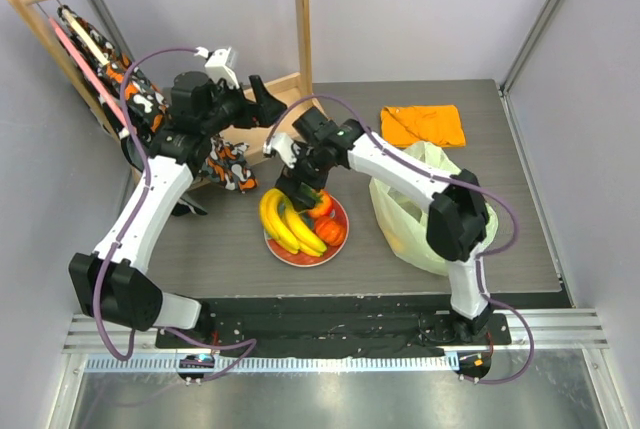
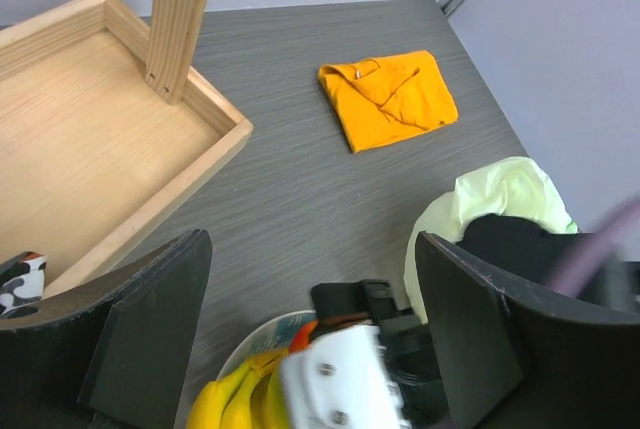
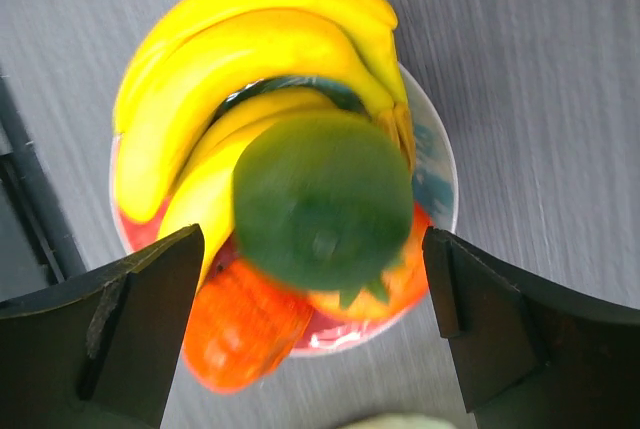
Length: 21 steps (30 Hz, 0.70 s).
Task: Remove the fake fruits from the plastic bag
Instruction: Place the fake fruit on the plate, then adjust the plastic bag at the center of the board.
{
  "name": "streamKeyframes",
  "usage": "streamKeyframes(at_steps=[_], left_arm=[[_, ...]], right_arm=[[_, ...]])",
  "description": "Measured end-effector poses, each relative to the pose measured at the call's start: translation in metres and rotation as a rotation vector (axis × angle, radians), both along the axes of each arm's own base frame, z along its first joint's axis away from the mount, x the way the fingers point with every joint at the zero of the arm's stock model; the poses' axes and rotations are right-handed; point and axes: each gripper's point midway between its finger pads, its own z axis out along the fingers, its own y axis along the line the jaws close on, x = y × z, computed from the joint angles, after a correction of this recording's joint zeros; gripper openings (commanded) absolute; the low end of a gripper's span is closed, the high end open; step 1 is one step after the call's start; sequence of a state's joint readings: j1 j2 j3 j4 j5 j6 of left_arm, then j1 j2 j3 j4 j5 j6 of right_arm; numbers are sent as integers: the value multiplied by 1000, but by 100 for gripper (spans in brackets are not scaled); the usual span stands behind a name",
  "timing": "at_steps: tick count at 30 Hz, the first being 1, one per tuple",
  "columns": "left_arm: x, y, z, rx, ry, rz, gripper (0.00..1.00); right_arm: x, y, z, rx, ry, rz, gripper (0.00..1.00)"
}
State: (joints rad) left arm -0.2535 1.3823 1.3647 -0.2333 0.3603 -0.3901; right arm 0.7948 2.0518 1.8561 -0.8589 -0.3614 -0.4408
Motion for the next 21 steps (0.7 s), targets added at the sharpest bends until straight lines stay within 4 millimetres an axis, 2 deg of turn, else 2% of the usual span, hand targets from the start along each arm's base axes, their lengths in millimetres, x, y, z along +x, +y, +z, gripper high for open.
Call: streamKeyframes(at_steps=[3, 5, 7, 8, 9, 10, 11, 14, 16, 18, 21], left_arm=[[3, -3, -1, -4, 5, -10, 88], [4, -6, -7, -3, 19, -22, 88], [8, -10, -8, -13, 26, -29, 88], [9, -12, -10, -13, 32, -38, 88], [10, -14, -12, -13, 37, -45, 88], [9, -18, -16, -12, 47, -58, 88], [8, -23, -19, -10, 56, -73, 87], [4, -46, -26, -2, 71, -136, 85], [-3, -69, -31, 7, 79, -202, 82], [-17, -95, -40, 15, 96, -277, 77], [-44, -137, -56, 51, 101, -420, 76]], right_arm=[[-2, -15, 31, 33, -27, -26, 100], [-2, -29, 62, 78, -51, -48, 94], [1, -56, 89, 105, -58, -98, 89], [8, -72, 103, 126, -70, -138, 81], [16, -90, 113, 144, -82, -181, 77], [26, -114, 122, 152, -98, -238, 73], [36, -140, 127, 154, -113, -300, 65], [45, -214, 122, 111, -116, -464, 54], [34, -252, 103, 57, -89, -542, 51], [9, -269, 77, 0, -42, -562, 49], [-33, -273, 39, -54, 46, -540, 46]])
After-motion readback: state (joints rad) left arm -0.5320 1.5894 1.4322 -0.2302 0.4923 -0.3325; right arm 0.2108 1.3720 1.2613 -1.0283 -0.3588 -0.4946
